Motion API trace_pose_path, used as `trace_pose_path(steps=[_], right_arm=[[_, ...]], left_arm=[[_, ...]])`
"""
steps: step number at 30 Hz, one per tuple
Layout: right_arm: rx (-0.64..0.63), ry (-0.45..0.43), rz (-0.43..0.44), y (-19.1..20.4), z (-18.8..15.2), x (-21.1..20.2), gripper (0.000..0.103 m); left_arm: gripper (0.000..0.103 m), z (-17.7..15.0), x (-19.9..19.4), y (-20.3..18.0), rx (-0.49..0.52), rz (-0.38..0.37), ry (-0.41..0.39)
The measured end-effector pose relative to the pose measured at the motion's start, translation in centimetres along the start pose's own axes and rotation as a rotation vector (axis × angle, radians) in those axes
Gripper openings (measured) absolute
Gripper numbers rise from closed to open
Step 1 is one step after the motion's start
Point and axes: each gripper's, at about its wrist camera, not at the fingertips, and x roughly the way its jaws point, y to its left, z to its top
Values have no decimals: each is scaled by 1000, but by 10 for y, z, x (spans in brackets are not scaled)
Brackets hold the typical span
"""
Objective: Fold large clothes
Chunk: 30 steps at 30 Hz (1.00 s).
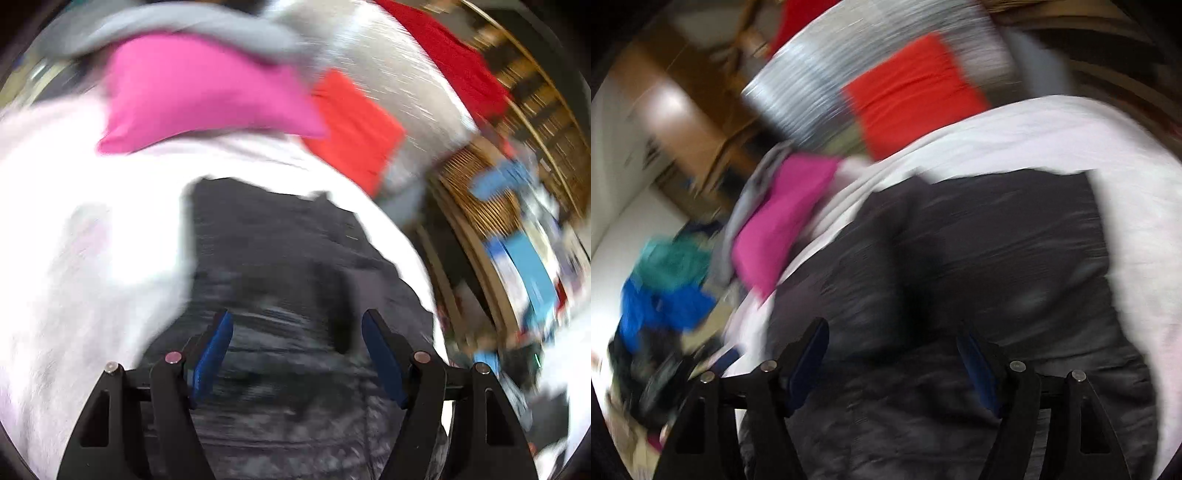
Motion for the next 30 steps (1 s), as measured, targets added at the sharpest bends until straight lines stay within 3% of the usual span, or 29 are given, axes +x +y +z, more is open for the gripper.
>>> trace_pose_path(steps=[3,4,8,11,13,17,21,23,25,26,30], right_arm=[[88,81,170,14,-14,33,75],[108,88,180,17,-16,42,75],[-17,-13,2,45,-18,51,75],[-212,-75,-150,82,-21,60,75],[-294,-79,-206,99,-22,72,75],[-336,-58,-269,112,-24,104,79],[-401,-28,-445,104,-28,132,79],[-419,-55,-483,101,-29,129,68],[-366,-72,-449,91,-20,116,41],[-327,-76,-431,84,-15,110,34],[-107,-125,-331,40,10,70,23]], left_arm=[[73,3,9,10,-34,107,12],[73,0,15,10,-33,141,20],[73,-6,29,16,-61,275,48],[69,-9,27,24,-66,294,33],[62,-9,23,23,-58,299,14],[58,-10,25,30,-61,309,34],[57,-12,31,35,-75,293,55],[57,-11,30,34,-68,300,49],[57,-9,29,34,-73,287,46],[57,-8,28,33,-76,274,45],[57,-8,27,25,-61,242,37]])
